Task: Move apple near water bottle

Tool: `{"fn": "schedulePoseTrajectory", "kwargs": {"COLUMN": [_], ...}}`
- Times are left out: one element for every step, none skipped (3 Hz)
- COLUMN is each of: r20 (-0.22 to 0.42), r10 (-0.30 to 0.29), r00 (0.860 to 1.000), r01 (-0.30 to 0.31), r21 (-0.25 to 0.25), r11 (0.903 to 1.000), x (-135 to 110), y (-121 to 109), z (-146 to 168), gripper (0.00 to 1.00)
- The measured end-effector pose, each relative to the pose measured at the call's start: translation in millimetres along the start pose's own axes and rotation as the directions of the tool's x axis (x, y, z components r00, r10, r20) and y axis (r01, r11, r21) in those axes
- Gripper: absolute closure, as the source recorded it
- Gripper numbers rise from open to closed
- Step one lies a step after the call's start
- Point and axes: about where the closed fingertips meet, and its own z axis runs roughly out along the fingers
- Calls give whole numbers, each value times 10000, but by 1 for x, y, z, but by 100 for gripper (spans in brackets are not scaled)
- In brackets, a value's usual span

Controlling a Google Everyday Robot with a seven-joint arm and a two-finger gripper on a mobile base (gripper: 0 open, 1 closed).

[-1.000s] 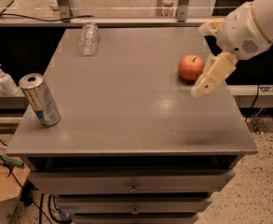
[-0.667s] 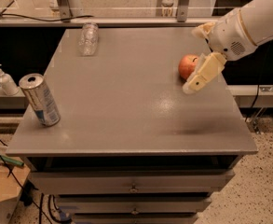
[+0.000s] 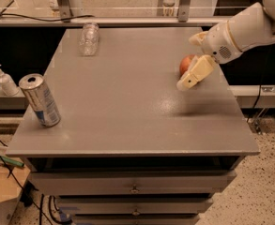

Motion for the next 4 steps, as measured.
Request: {"fn": "schedulePoseTrajectory", "kwargs": {"r20": [92,-5,-283,-547], "r10": [318,391,433,292], "r00": [9995,9992,9987,9981], "r01": [-317,-391,-446,-317], "r21": [-116,-254,-438,-461], "r11": [9994,9989,9980,9984], "x": [15,28,42,47], "y": [-16,-26,-34,-37], "z": [16,26,33,30], "gripper": [0,0,18,41]}}
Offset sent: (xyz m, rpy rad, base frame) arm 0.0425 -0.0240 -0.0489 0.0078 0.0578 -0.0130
